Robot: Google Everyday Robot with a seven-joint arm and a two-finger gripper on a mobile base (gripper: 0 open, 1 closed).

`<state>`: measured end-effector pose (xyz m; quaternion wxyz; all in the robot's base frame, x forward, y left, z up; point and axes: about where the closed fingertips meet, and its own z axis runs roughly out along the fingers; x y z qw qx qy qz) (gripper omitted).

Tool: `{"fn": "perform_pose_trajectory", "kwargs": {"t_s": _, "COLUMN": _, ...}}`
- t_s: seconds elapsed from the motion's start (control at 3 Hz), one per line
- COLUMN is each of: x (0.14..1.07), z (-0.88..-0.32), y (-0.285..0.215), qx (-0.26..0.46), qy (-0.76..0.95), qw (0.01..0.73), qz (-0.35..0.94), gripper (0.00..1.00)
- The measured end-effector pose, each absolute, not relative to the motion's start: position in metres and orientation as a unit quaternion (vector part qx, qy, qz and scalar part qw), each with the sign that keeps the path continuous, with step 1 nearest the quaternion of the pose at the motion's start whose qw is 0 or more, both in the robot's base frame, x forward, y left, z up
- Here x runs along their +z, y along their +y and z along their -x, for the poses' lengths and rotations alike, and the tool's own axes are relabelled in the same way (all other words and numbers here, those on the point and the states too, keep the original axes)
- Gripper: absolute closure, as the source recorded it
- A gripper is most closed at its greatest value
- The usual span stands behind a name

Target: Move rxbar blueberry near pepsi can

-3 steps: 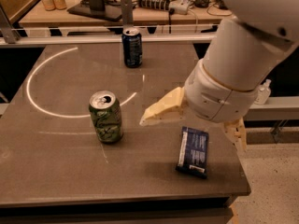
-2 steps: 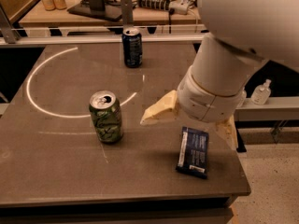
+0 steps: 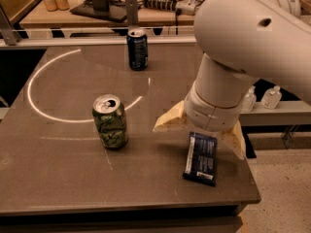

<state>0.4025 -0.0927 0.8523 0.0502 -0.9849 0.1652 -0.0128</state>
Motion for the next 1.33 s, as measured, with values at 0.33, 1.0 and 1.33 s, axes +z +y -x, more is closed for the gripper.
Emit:
{"fn": "perform_pose_trajectory", "kwargs": {"t_s": 0.33, "x": 0.837, "z": -0.404, "y": -0.1, "qx": 0.002, "qy": 0.171, "qw": 0.038, "qz": 0.985, "gripper": 0.0}}
{"fn": "perform_pose_trajectory", "kwargs": {"t_s": 1.0, "x": 0.817, "z": -0.398, "y": -0.11, "qx": 0.044, "qy": 0.17, "qw": 0.032, "qz": 0.984, "gripper": 0.49}}
{"fn": "perform_pose_trajectory", "kwargs": {"t_s": 1.33, "x": 0.825, "z": -0.398, "y": -0.11, "qx": 0.044, "qy": 0.17, "qw": 0.032, "qz": 0.984, "gripper": 0.72}}
